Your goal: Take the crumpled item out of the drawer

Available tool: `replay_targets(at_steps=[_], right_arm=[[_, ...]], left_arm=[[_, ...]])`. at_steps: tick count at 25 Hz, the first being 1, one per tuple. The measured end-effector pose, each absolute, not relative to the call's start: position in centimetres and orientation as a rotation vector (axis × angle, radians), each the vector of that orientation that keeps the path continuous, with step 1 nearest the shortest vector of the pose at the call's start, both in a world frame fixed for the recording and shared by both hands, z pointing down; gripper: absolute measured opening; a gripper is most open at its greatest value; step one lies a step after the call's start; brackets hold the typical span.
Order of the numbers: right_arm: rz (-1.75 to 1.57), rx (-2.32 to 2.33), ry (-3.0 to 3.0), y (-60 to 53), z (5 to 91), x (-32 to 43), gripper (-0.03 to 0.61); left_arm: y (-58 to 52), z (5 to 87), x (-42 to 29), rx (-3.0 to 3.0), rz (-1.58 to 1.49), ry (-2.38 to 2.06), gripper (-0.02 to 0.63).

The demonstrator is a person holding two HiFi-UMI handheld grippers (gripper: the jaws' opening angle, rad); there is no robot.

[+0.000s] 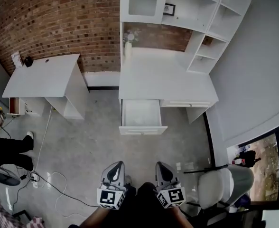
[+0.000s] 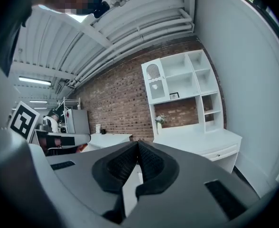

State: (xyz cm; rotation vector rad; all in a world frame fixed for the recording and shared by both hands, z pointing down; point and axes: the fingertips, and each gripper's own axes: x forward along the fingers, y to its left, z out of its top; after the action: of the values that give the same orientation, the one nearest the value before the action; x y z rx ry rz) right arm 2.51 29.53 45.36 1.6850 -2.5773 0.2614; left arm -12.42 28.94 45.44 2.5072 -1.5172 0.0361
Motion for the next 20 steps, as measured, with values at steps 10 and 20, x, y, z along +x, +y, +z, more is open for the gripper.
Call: replay_targets(at_steps=[10, 20], right_arm=[[0.307, 1.597, -2.62, 12.9, 47.6, 3.3, 0.014], [0.332, 1.497, -2.69, -3.5, 48.0, 7.5, 0.012]], left_arm=[[14.5, 48.7, -10.6, 2.448, 0.131, -1.546, 0.025], [-1.3, 48.6, -6.1, 2.45, 0.268, -1.65, 0.025]])
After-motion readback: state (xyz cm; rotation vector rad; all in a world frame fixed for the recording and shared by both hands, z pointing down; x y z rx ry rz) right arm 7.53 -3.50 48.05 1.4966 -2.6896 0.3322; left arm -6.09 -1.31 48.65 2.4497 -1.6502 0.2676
